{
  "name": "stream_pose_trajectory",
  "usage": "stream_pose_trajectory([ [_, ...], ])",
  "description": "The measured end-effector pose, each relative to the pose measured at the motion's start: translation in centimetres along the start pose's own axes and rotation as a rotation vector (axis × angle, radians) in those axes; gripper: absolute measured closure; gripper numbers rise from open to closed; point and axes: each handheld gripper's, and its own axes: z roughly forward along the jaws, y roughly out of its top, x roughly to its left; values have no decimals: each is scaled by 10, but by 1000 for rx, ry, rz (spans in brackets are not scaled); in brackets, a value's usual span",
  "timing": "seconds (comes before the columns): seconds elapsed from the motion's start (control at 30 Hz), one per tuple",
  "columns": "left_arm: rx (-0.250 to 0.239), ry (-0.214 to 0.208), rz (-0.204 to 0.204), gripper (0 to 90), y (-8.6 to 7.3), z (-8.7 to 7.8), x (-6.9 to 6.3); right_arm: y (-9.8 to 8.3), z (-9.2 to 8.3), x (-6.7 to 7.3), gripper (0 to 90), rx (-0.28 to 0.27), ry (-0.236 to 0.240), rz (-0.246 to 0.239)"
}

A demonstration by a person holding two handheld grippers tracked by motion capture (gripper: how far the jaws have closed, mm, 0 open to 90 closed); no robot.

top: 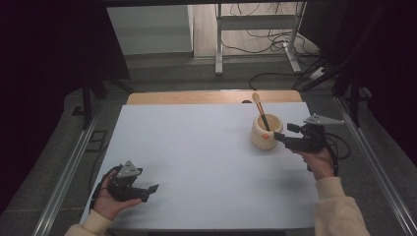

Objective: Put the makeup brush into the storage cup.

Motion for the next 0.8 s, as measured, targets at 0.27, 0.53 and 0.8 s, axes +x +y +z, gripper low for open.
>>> stream_pose_trajectory([
  [0.27,-2,-2,-1,152,0,0,0,-16,-10,7,261,54,16,-39],
  [0.53,-5,2,5,152,0,-1,0,-30,-16,12,253,85,24,-50],
  [0.8,-6,5,0,152,-4,-3,-1,-42,-23,17,248,101,22,-60],
])
